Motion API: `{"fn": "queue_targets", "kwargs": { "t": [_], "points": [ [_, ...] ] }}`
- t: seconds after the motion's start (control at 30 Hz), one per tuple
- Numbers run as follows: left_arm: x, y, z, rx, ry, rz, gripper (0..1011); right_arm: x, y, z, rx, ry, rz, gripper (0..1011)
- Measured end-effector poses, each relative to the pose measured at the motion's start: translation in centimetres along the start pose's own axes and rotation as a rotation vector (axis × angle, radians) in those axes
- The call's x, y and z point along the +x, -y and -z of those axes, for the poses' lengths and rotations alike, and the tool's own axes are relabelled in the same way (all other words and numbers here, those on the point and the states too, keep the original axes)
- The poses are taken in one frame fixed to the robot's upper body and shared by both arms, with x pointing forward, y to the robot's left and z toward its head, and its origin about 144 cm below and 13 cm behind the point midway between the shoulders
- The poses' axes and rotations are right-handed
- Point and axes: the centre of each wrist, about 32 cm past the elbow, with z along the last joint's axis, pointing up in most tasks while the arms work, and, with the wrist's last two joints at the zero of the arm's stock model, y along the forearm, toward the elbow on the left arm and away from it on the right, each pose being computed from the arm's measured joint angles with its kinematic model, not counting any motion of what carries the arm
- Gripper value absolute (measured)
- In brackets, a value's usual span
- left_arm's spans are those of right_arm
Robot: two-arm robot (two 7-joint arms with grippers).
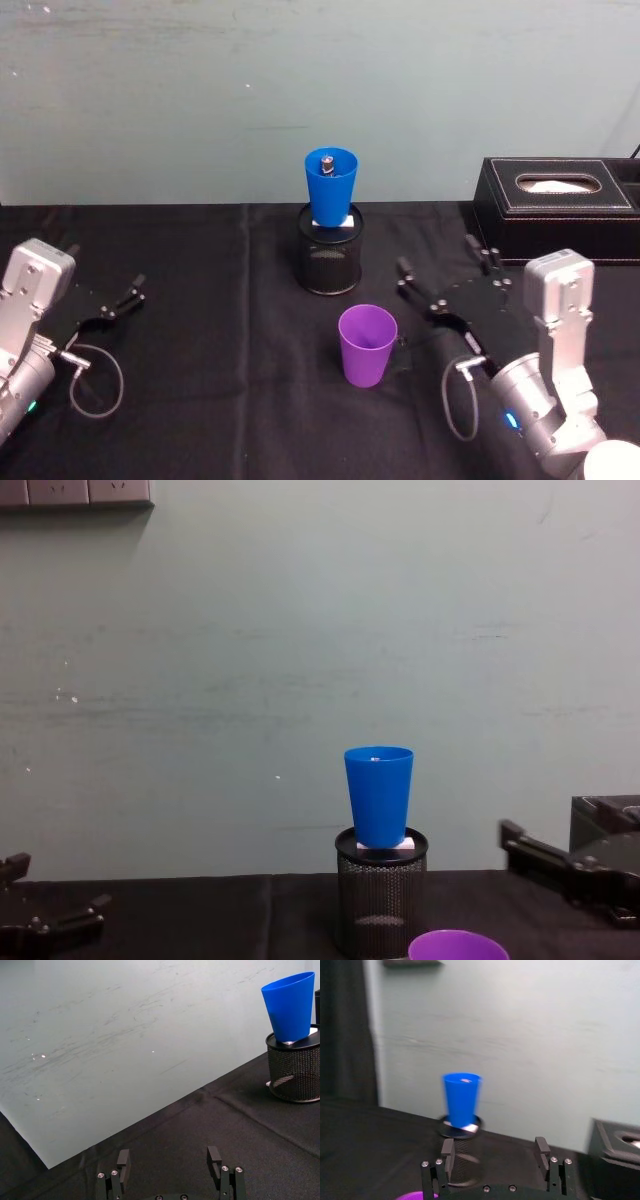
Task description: Pick up one cup with a gripper and tap it against the other cup.
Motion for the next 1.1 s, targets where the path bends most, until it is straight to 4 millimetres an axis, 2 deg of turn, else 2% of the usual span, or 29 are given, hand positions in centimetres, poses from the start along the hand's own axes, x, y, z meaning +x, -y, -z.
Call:
{"fn": "queue_targets", "kwargs": {
  "t": [0.3,1.1],
  "points": [
    [0.0,0.0,0.0,0.0,0.0,0.0,1000,-0.3,0.2,1.0,-0.079,0.001,0.188,1004],
    [0.0,0.0,0.0,0.0,0.0,0.0,1000,-0.4,0.0,1.5,-0.082,0.021,0.203,1004]
  ]
}}
